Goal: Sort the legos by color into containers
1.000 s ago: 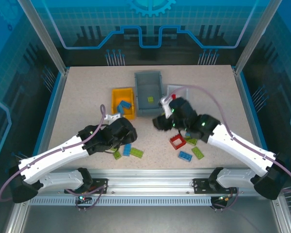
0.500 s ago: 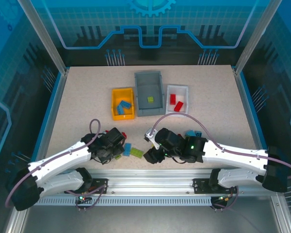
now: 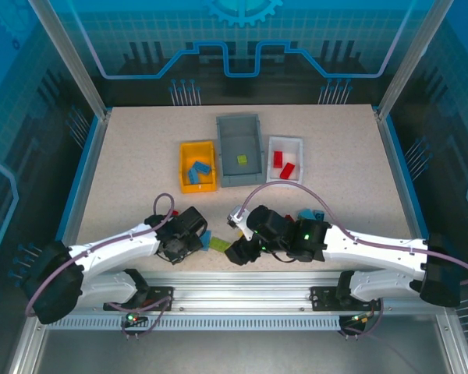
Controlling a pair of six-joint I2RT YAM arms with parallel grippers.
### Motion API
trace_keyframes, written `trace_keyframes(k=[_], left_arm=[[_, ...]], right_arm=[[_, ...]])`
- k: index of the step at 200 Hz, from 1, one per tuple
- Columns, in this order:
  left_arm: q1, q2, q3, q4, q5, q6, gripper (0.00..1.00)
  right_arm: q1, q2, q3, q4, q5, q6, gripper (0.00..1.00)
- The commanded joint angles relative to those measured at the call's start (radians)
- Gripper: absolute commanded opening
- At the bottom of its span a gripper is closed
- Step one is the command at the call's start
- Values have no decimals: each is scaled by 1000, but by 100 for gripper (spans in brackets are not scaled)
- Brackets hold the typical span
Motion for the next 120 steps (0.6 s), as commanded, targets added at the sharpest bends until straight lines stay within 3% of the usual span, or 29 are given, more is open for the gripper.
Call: trace_keyframes(k=[1,53,76,120], left_arm=[[8,24,-17,19,-11,17,51],[0,-56,52,-76,-71,46,29],[-13,-81,202,-144,-97,136,28],[-6,206,632,-158,-100,414,29]], right_arm=[[12,-15,8,16,1,15,65],[5,-63,1,28,65,47,63],[-12,-178,-40,94,190,95,63],[-166,-367,-129,264,362,132,65]])
